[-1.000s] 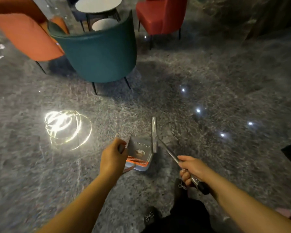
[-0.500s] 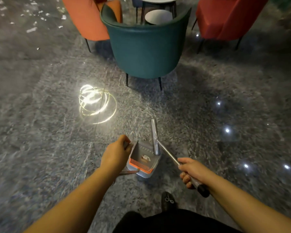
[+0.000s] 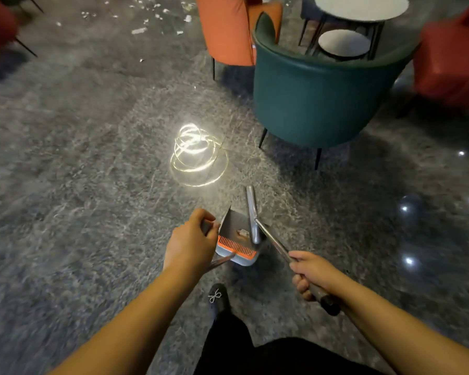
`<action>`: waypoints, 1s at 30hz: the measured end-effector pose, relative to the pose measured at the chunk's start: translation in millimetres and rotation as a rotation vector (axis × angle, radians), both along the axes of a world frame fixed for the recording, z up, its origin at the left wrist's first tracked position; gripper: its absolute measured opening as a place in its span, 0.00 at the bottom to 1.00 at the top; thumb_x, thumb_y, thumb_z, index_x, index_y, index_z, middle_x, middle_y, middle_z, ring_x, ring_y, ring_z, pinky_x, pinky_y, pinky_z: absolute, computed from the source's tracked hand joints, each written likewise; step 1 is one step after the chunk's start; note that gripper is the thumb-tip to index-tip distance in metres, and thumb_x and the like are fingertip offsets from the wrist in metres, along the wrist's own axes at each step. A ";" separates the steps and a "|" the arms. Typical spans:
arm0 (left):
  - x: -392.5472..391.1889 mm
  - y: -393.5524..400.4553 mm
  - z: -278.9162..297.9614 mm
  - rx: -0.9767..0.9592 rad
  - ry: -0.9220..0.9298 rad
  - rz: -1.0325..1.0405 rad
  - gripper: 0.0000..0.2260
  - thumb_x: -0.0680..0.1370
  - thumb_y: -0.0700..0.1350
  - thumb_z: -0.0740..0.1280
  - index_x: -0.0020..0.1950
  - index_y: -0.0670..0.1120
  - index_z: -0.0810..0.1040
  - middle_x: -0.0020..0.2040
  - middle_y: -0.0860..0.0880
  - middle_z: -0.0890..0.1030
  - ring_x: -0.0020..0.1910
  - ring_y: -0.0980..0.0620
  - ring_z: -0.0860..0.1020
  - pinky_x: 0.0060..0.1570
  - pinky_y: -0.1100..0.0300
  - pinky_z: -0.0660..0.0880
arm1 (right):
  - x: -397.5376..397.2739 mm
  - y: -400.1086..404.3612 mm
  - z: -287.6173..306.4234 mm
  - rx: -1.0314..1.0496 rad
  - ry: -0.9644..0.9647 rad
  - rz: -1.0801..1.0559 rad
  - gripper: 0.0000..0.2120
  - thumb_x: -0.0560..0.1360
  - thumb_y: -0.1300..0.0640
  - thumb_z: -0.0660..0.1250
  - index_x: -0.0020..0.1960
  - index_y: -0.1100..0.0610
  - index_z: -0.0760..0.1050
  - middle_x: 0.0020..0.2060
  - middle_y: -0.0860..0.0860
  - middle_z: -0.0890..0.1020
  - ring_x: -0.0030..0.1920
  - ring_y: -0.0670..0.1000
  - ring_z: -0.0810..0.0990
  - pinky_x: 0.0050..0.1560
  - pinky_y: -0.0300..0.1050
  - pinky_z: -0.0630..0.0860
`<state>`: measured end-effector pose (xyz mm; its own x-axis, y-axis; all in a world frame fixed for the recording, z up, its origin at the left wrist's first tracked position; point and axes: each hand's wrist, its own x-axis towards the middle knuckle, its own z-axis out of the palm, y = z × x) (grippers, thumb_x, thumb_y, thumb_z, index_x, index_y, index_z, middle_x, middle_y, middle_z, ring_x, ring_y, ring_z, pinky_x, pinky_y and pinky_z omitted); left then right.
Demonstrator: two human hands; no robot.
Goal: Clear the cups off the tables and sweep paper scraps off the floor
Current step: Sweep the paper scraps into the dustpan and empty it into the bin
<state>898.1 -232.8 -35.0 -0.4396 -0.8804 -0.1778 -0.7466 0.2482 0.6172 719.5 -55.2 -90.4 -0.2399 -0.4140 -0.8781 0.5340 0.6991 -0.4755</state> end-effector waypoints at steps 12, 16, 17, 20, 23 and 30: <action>-0.9 -191.8 27.2 -0.030 0.191 0.123 0.05 0.77 0.51 0.68 0.43 0.58 0.73 0.35 0.59 0.78 0.36 0.63 0.75 0.33 0.68 0.68 | 1.3 -220.6 -2.6 -0.042 -0.017 0.194 0.15 0.81 0.65 0.53 0.60 0.47 0.66 0.28 0.54 0.68 0.20 0.45 0.64 0.22 0.33 0.64; -11.7 -244.3 31.9 -0.065 0.212 0.147 0.06 0.77 0.52 0.68 0.43 0.59 0.73 0.33 0.59 0.78 0.35 0.63 0.76 0.33 0.63 0.73 | -17.7 -274.6 8.3 -0.090 -0.088 0.205 0.14 0.82 0.64 0.54 0.61 0.46 0.66 0.32 0.55 0.70 0.25 0.48 0.66 0.24 0.36 0.65; -16.9 -258.6 32.7 -0.073 0.213 0.156 0.07 0.77 0.52 0.68 0.42 0.60 0.72 0.33 0.59 0.78 0.35 0.63 0.77 0.34 0.61 0.73 | -24.3 -289.5 8.7 -0.088 -0.072 0.236 0.14 0.83 0.63 0.54 0.60 0.45 0.66 0.32 0.55 0.70 0.26 0.48 0.66 0.25 0.37 0.66; -38.1 -306.6 32.7 -0.100 0.205 0.188 0.06 0.77 0.52 0.68 0.42 0.59 0.72 0.33 0.60 0.78 0.35 0.64 0.76 0.33 0.61 0.73 | -47.2 -340.6 1.2 -0.063 -0.001 0.290 0.13 0.83 0.61 0.53 0.59 0.45 0.66 0.32 0.55 0.69 0.27 0.47 0.67 0.23 0.36 0.67; -65.7 -358.9 32.2 -0.120 0.188 0.221 0.05 0.77 0.52 0.68 0.45 0.59 0.73 0.34 0.60 0.78 0.36 0.63 0.76 0.33 0.63 0.71 | -76.2 -394.8 -11.7 -0.041 0.101 0.355 0.13 0.82 0.61 0.55 0.61 0.46 0.66 0.30 0.54 0.70 0.25 0.47 0.68 0.22 0.36 0.66; -137.7 -476.8 39.9 -0.146 0.141 0.264 0.04 0.77 0.54 0.67 0.46 0.56 0.74 0.34 0.58 0.78 0.37 0.54 0.78 0.35 0.55 0.74 | -154.0 -517.5 -18.9 -0.096 0.287 0.620 0.12 0.79 0.62 0.58 0.60 0.51 0.66 0.24 0.53 0.72 0.19 0.49 0.69 0.20 0.40 0.68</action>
